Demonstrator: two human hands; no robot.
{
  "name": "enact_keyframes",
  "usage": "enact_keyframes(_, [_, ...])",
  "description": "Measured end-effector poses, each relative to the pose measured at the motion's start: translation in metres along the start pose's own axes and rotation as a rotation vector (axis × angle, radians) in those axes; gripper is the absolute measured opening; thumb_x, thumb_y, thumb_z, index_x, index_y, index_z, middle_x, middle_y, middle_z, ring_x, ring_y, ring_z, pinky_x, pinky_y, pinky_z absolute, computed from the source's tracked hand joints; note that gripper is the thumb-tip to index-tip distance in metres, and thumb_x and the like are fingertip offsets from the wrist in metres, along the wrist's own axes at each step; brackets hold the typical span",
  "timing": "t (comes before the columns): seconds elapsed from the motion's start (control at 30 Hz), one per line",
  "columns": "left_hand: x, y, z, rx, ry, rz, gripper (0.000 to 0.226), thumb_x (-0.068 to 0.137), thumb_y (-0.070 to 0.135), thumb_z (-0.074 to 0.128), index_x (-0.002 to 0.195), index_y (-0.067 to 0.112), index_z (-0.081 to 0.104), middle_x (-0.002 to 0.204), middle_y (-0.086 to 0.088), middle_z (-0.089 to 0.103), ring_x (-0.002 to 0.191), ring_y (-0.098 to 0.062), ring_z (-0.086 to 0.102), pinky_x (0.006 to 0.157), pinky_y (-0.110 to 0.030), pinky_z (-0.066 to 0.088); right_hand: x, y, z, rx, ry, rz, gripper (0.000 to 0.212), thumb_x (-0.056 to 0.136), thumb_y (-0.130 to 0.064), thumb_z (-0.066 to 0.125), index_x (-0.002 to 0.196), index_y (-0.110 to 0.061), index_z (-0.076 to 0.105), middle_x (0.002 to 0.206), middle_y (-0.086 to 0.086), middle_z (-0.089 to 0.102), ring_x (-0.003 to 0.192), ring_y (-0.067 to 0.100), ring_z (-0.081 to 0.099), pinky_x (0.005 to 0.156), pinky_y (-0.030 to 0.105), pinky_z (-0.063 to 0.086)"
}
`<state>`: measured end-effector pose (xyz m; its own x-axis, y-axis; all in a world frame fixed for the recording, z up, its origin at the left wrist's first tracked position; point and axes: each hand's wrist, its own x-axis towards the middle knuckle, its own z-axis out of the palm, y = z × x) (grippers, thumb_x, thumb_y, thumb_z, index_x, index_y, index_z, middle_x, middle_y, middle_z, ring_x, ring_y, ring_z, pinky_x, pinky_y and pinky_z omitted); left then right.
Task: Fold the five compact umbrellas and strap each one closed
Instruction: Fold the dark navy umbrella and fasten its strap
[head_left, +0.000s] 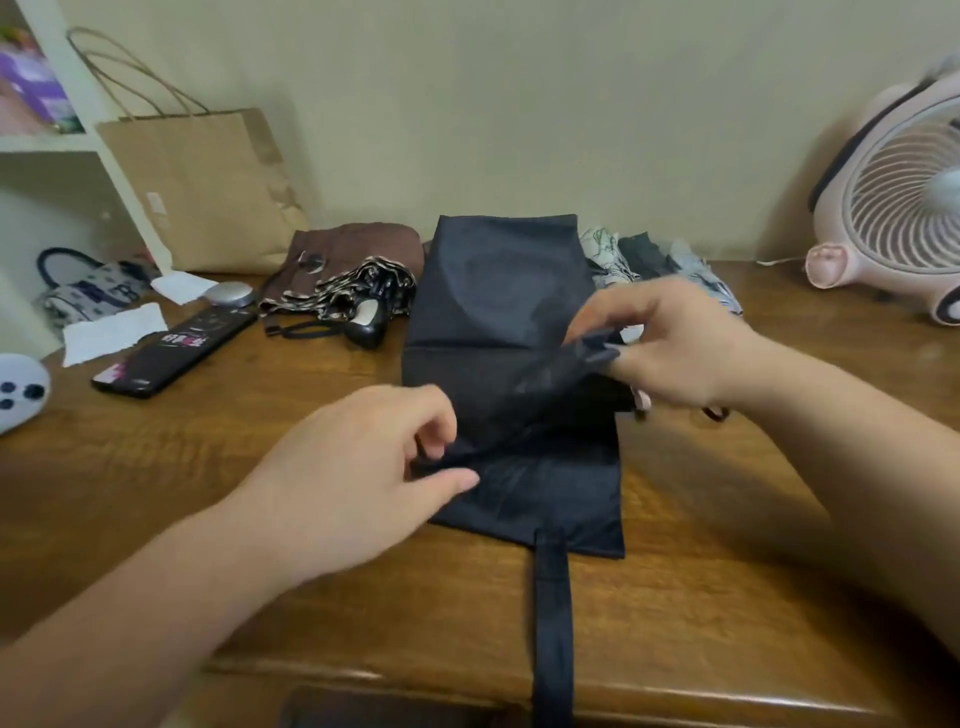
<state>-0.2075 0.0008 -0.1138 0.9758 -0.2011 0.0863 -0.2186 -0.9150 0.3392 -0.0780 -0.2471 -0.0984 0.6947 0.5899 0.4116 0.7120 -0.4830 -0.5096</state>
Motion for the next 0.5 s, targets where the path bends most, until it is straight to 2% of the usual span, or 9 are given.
enact_keyframes(0.07, [0.029, -0.025, 0.003, 0.115, 0.073, 0.083, 0.045, 0.077, 0.06, 0.075, 0.111, 0.041, 0.052, 0.115, 0.024, 0.05, 0.111, 0.0, 0.045, 0.097, -0.029, 0.045, 0.018, 0.008, -0.006, 0.25, 0.079, 0.238, 0.015, 0.091, 0.0, 0.066, 0.085, -0.008, 0.076, 0.082, 0.0, 0.078, 0.072, 0.006, 0.068, 0.068, 0.025, 0.059])
enact_keyframes(0.1, [0.045, -0.033, 0.004, 0.113, 0.109, 0.122, 0.056, 0.075, 0.058, 0.078, 0.119, 0.036, 0.051, 0.122, 0.017, 0.047, 0.119, -0.007, 0.042, 0.104, -0.034, 0.042, 0.026, 0.013, -0.006, 0.283, 0.104, 0.314, 0.014, 0.092, 0.0, 0.066, 0.086, -0.006, 0.077, 0.086, 0.005, 0.078, 0.075, 0.008, 0.07, 0.068, 0.027, 0.06])
enact_keyframes(0.17, [0.075, -0.039, 0.01, 0.078, 0.202, 0.185, 0.066, 0.073, 0.053, 0.082, 0.126, 0.027, 0.051, 0.126, 0.007, 0.046, 0.122, -0.018, 0.042, 0.108, -0.042, 0.04, 0.041, 0.022, 0.0, 0.285, 0.182, 0.448, 0.011, 0.092, -0.008, 0.067, 0.089, -0.008, 0.078, 0.086, 0.004, 0.078, 0.076, 0.011, 0.071, 0.066, 0.026, 0.058])
enact_keyframes(0.23, [0.108, -0.048, 0.013, 0.034, 0.335, 0.227, 0.063, 0.076, 0.043, 0.084, 0.126, 0.022, 0.052, 0.125, 0.001, 0.051, 0.12, -0.024, 0.047, 0.107, -0.045, 0.041, 0.056, 0.037, 0.008, 0.304, 0.267, 0.587, 0.014, 0.091, -0.011, 0.065, 0.094, -0.003, 0.075, 0.082, 0.006, 0.074, 0.072, 0.018, 0.067, 0.064, 0.03, 0.054])
enact_keyframes(0.3, [0.138, -0.055, 0.012, -0.151, 0.397, 0.12, 0.055, 0.079, 0.034, 0.084, 0.124, 0.025, 0.052, 0.124, 0.001, 0.058, 0.118, -0.023, 0.053, 0.104, -0.043, 0.043, 0.067, 0.051, 0.015, 0.314, 0.291, 0.691, 0.014, 0.088, -0.01, 0.06, 0.084, 0.001, 0.067, 0.076, 0.014, 0.061, 0.071, 0.022, 0.057, 0.059, 0.035, 0.046])
enact_keyframes(0.37, [0.157, -0.063, 0.016, -0.351, 0.418, -0.019, 0.053, 0.079, 0.036, 0.085, 0.119, 0.031, 0.05, 0.122, 0.003, 0.061, 0.115, -0.017, 0.057, 0.102, -0.038, 0.046, 0.075, 0.063, 0.019, 0.265, 0.308, 0.741, 0.008, 0.085, -0.009, 0.054, 0.079, -0.008, 0.059, 0.075, 0.014, 0.049, 0.071, 0.022, 0.046, 0.059, 0.035, 0.035])
enact_keyframes(0.43, [0.163, -0.07, 0.028, -0.425, 0.439, -0.159, 0.062, 0.076, 0.045, 0.087, 0.122, 0.03, 0.047, 0.127, 0.004, 0.058, 0.117, -0.015, 0.056, 0.099, -0.032, 0.045, 0.078, 0.068, 0.019, 0.196, 0.357, 0.733, 0.012, 0.086, -0.012, 0.055, 0.086, -0.005, 0.064, 0.076, 0.011, 0.058, 0.069, 0.023, 0.052, 0.058, 0.033, 0.041])
enact_keyframes(0.5, [0.159, -0.071, 0.034, -0.5, 0.391, -0.29, 0.075, 0.075, 0.053, 0.085, 0.131, 0.02, 0.049, 0.126, 0.004, 0.057, 0.114, -0.015, 0.056, 0.092, -0.03, 0.045, 0.067, 0.064, 0.013, 0.028, 0.398, 0.636, 0.015, 0.09, -0.016, 0.054, 0.101, -0.012, 0.063, 0.08, -0.001, 0.065, 0.072, 0.02, 0.059, 0.06, 0.031, 0.047])
